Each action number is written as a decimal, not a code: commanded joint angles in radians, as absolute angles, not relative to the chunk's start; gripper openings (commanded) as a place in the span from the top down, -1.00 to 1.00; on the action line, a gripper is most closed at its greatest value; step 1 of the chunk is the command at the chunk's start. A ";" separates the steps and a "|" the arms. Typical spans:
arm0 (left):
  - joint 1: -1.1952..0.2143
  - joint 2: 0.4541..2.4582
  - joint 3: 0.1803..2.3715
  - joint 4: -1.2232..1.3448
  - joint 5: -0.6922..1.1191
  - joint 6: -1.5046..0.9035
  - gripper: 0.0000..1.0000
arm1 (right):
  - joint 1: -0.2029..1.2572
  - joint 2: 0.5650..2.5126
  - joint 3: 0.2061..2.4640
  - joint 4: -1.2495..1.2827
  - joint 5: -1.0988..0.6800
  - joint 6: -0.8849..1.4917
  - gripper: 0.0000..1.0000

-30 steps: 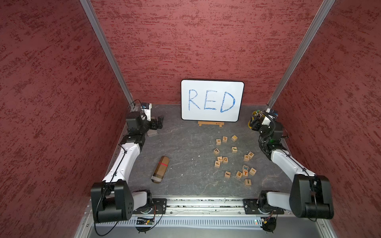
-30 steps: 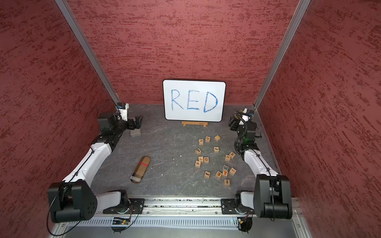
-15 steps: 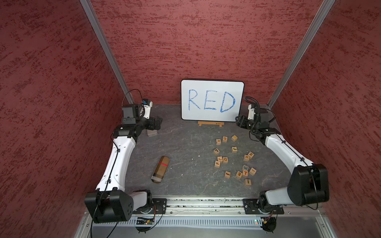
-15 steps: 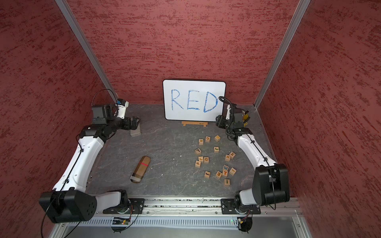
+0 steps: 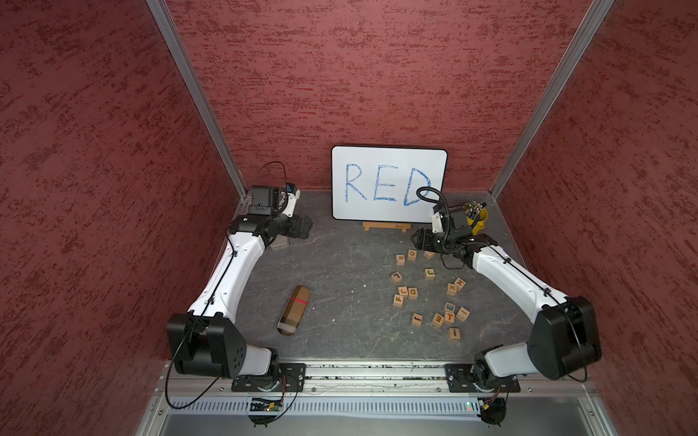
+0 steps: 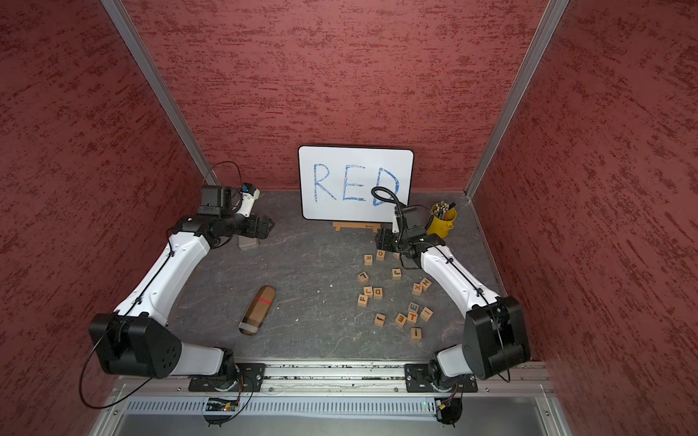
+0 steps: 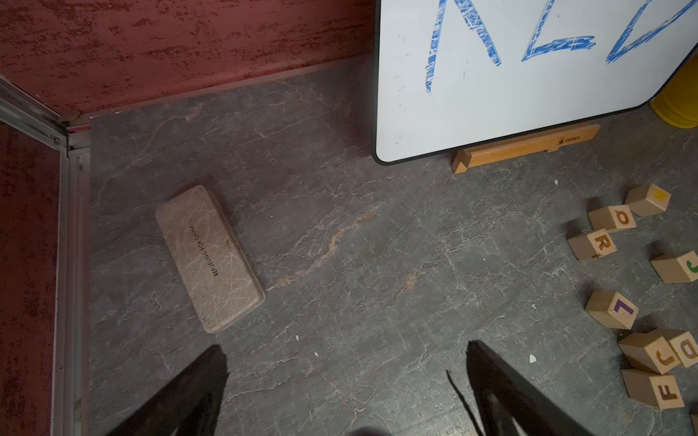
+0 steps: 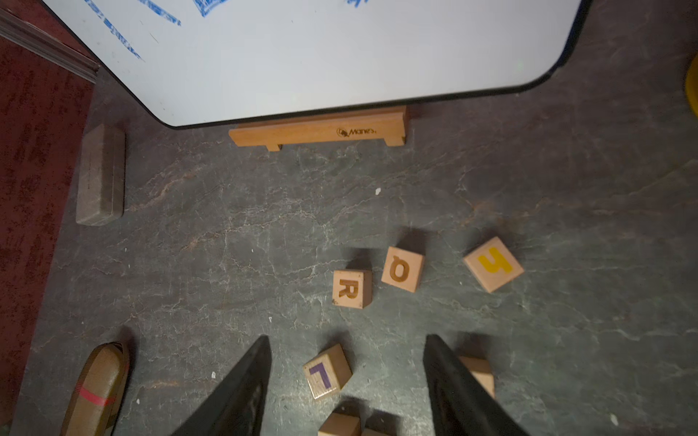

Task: Assemble the uppercase word "red" with letter blocks
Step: Pick up the letter block from the center of the board.

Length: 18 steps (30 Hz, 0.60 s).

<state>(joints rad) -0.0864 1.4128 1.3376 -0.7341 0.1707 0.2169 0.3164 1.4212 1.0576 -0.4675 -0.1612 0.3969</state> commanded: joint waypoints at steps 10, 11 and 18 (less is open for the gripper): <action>-0.209 1.503 1.505 -0.871 0.131 0.272 -0.99 | 0.346 1.391 1.048 -0.563 -0.108 0.493 -0.29; -0.215 1.507 1.516 -0.887 0.140 0.281 -0.99 | 0.346 1.391 1.046 -0.563 -0.109 0.496 -0.28; -0.227 1.549 1.569 -0.973 0.266 0.342 -0.99 | 0.346 1.473 1.114 -0.600 -0.128 0.458 -0.26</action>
<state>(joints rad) -0.2237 1.5349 1.5505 -0.9142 0.2131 0.3012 0.3435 1.4269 1.0599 -0.5690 -0.1345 0.4637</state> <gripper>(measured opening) 0.995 0.629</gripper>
